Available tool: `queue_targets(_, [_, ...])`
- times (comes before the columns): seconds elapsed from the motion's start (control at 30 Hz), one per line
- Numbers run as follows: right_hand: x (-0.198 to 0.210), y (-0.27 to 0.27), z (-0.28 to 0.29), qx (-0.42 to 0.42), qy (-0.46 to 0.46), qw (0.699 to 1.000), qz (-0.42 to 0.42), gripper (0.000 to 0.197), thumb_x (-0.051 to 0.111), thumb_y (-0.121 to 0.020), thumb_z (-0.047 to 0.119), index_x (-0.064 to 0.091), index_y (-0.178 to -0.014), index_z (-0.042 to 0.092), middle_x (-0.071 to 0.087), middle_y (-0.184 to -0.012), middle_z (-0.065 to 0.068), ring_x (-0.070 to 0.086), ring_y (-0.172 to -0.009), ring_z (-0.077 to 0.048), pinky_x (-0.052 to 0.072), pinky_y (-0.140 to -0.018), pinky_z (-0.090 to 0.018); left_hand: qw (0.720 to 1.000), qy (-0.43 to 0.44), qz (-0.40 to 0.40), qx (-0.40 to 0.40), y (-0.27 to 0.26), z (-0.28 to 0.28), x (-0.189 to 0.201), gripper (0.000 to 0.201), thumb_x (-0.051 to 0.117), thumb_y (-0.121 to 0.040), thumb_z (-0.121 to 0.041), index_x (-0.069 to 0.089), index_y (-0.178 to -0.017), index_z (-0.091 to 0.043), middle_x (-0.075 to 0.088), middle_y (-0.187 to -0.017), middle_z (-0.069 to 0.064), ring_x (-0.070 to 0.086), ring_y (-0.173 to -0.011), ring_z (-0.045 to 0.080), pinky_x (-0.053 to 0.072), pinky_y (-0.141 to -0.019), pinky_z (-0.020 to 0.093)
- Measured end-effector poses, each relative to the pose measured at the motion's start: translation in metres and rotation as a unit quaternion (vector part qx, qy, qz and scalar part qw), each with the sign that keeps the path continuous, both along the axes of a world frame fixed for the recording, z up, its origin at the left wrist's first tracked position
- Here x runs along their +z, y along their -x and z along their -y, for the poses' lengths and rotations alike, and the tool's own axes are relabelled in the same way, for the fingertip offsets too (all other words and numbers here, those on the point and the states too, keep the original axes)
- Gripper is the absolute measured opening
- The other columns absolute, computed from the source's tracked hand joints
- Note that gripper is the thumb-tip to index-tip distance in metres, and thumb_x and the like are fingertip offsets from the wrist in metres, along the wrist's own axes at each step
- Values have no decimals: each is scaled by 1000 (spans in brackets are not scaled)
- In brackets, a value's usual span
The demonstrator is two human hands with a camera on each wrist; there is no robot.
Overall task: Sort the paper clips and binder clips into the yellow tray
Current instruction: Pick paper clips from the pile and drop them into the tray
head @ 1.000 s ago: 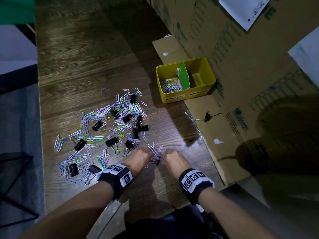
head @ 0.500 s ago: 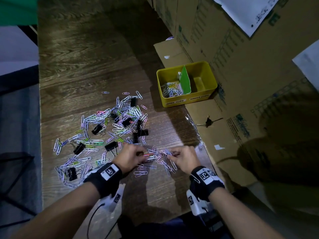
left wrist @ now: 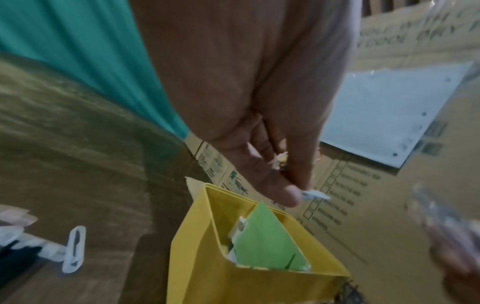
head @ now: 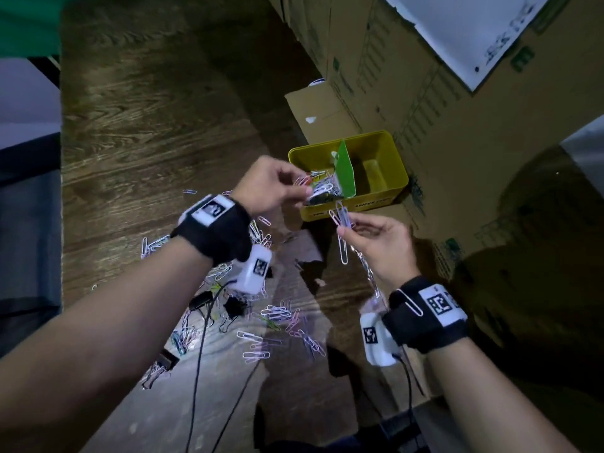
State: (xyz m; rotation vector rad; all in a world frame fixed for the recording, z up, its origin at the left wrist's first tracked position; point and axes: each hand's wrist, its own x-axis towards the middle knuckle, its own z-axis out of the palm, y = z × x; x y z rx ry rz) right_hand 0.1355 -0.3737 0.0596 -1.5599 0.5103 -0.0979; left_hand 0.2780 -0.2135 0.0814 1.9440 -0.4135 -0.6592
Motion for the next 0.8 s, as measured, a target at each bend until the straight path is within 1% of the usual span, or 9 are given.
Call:
queue_targets(0.07, [9,-17,6,-15,22,999,26,22,72,-75,-3,69,-93,8,70,-68,17,63,-66,6,51,-70,-11,985,-123,120,-23,-18,25,-6,14,74,-77,-18,71,-90,-15,70,-80,1,66,-71,14,53,-70,23])
queue_targets(0.13, [17,-33,14,-38,73,996,45,27,78,-73,5,71,-99,10,71,-80,8,66,-69,0,55,-71,-17,954,-220,194,-61,-28,46,-18,15,71,-80,-18,70,-95,-15,67,-90,5,62,-79,18,50,-74,27])
queue_targets(0.27, [21,-68,26,-26,145,988,36,30,78,-73,12,72,-103,8,72,-93,2,66,-76,2,51,-69,-9,917,-319,188,-147,-35,57,-46,16,62,-82,-12,66,-98,-9,65,-99,16,63,-89,32,53,-80,39])
queue_targets(0.37, [13,-95,26,1,192,981,4,32,76,-77,15,70,-108,10,71,-99,3,64,-81,0,48,-66,-4,930,-286,190,-131,-31,50,-52,20,60,-82,-9,66,-102,-8,66,-98,15,62,-90,27,50,-78,33])
queue_targets(0.5, [-8,-125,20,32,274,961,-25,28,73,-80,15,69,-108,13,71,-104,-2,65,-87,-9,55,-79,-23,961,-176,201,-68,-13,33,-45,25,59,-88,-12,67,-111,-13,69,-103,6,61,-89,14,42,-82,19])
queue_targets(0.57, [-21,-136,16,69,321,943,-51,26,72,-81,17,69,-106,15,71,-105,-4,65,-91,-15,56,-84,-33,969,-114,219,-23,0,20,-42,22,58,-87,-9,69,-105,-14,70,-103,3,62,-90,13,44,-84,17])
queue_targets(0.63, [-30,-140,11,122,340,927,-97,31,72,-81,19,67,-112,15,67,-114,-8,64,-98,-20,54,-88,-36,969,-85,231,-6,15,4,-42,20,59,-86,-6,71,-99,-14,69,-96,0,60,-80,9,43,-77,9])
queue_targets(0.7, [-35,-139,8,182,363,905,-129,43,72,-81,19,61,-122,14,60,-128,-10,60,-111,-24,49,-97,-38,968,-102,225,-47,34,-16,-45,17,59,-85,-8,71,-95,-15,69,-91,0,60,-74,9,45,-71,10])
queue_targets(0.8, [-34,-129,8,213,385,890,-123,49,71,-83,23,56,-129,18,52,-136,-14,54,-119,-28,45,-101,-39,955,-159,178,-176,67,-56,-57,16,59,-86,-11,70,-96,-15,72,-92,2,65,-79,14,50,-75,25])
